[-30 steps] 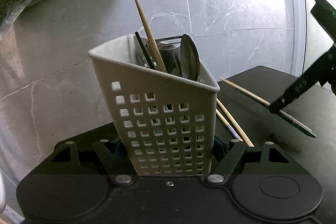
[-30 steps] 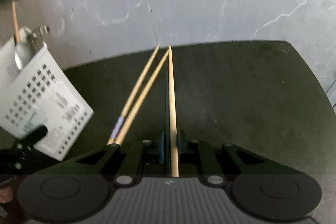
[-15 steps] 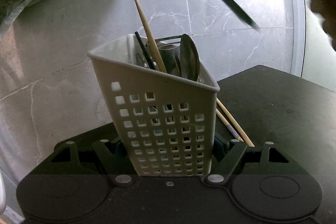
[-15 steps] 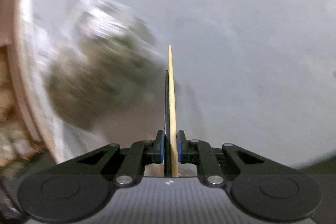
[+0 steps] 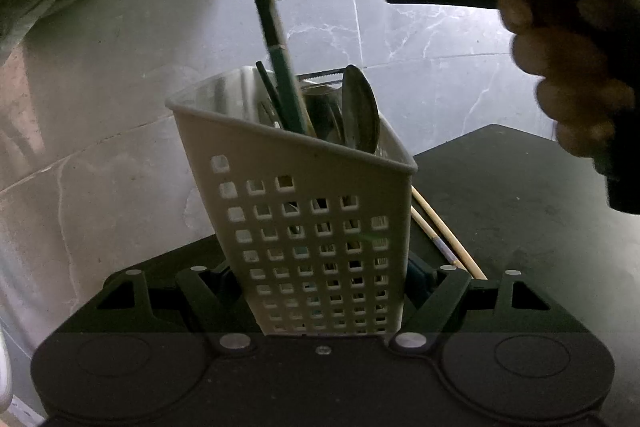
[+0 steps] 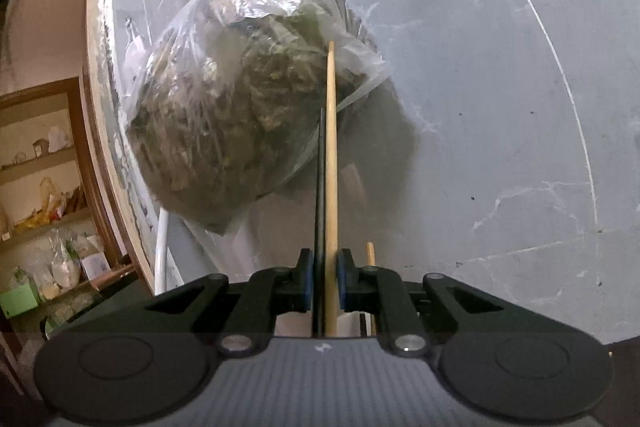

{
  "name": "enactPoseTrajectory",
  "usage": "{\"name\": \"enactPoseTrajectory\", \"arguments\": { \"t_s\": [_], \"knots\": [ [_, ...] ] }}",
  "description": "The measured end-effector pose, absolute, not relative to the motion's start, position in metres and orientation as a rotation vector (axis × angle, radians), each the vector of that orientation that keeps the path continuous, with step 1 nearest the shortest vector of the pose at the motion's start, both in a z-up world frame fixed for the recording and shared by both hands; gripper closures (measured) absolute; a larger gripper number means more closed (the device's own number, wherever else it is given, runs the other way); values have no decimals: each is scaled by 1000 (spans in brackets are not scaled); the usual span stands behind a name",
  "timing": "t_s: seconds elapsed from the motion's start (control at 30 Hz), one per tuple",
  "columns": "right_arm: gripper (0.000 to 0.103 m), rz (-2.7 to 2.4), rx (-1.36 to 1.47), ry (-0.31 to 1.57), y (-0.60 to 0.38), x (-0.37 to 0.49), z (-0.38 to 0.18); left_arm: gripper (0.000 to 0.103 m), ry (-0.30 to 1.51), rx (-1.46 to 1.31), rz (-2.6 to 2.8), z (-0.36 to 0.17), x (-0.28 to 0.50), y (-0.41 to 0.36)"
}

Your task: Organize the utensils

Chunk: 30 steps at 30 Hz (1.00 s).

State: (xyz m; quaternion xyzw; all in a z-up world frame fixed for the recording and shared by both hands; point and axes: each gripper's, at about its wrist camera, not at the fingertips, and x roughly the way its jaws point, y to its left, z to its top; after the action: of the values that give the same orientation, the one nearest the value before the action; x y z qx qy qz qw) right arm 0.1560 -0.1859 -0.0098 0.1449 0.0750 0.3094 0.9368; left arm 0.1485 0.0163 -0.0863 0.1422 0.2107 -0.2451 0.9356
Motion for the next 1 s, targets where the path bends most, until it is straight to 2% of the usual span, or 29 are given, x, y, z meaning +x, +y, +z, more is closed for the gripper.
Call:
{"name": "enactPoseTrajectory", "arguments": {
  "t_s": [0.23, 0.3, 0.33, 0.37, 0.63, 0.9, 1.0],
  "knots": [
    [85, 603, 210, 269, -177, 149, -23, 24, 431, 291, -501, -86, 148, 16],
    [73, 590, 200, 286, -179, 145, -22, 24, 432, 291, -501, -86, 148, 16],
    [57, 577, 192, 291, -180, 143, -19, 24, 434, 290, -501, -86, 148, 16],
    [49, 562, 183, 299, -180, 141, -15, 24, 435, 289, -499, -86, 148, 16],
    [49, 276, 183, 386, -192, 130, 15, 24, 447, 281, -496, -83, 151, 15],
    [43, 42, 263, 491, -221, 133, 8, 24, 456, 290, -496, -80, 154, 15],
    [38, 10, 275, 508, -230, 132, 4, 24, 456, 289, -497, -80, 154, 15]
  ]
}}
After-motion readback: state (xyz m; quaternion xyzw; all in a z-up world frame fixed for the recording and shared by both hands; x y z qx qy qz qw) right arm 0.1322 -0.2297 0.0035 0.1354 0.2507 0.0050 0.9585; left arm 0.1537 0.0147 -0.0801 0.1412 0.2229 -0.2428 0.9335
